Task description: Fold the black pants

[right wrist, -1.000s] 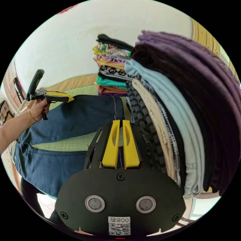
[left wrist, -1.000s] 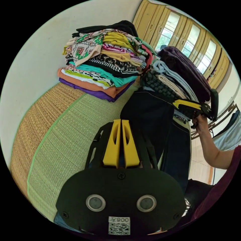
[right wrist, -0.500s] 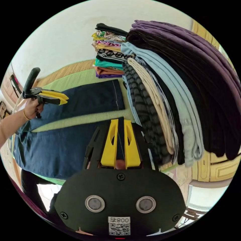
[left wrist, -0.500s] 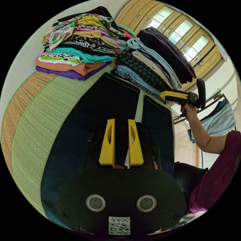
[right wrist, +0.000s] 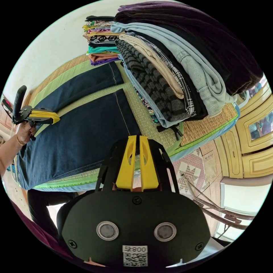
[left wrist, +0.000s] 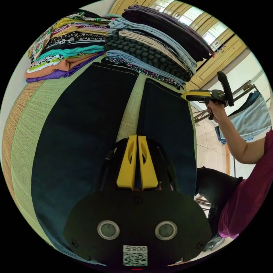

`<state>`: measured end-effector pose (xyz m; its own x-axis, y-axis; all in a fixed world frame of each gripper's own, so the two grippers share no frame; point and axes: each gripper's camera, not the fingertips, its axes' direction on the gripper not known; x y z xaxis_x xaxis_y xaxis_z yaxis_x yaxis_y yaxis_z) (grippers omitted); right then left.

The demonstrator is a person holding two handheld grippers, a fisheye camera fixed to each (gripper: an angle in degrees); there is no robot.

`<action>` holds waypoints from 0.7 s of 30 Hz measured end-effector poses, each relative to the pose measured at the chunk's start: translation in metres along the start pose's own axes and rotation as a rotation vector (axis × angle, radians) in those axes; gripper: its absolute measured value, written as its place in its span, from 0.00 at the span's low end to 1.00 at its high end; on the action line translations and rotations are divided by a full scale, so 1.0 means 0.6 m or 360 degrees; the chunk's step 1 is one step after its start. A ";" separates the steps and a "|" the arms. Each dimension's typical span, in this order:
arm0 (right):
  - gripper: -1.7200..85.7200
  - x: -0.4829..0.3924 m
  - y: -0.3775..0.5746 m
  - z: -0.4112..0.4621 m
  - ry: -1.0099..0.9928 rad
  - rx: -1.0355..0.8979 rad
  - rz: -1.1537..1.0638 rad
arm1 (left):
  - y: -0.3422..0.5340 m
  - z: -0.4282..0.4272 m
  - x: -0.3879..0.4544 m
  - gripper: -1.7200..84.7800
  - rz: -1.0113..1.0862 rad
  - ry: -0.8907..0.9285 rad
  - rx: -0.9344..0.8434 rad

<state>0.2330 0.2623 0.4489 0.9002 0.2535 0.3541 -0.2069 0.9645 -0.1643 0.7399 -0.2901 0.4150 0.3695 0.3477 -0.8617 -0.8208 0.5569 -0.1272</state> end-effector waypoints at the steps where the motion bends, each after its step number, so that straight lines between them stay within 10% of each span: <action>1: 0.04 0.001 -0.001 -0.018 -0.0009 0.0027 0.0000 | 0.004 -0.008 0.002 0.03 -0.0001 0.0010 0.0022; 21: 0.02 -0.080 -0.046 -0.184 -0.0256 0.0190 0.0099 | 0.369 -0.278 0.026 0.06 -0.0456 -0.0031 0.0259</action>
<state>0.2380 0.2154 0.3348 0.8136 0.3121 0.4907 -0.3125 0.9462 -0.0837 0.4912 -0.2873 0.2912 0.5850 0.1728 -0.7924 -0.6023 0.7469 -0.2818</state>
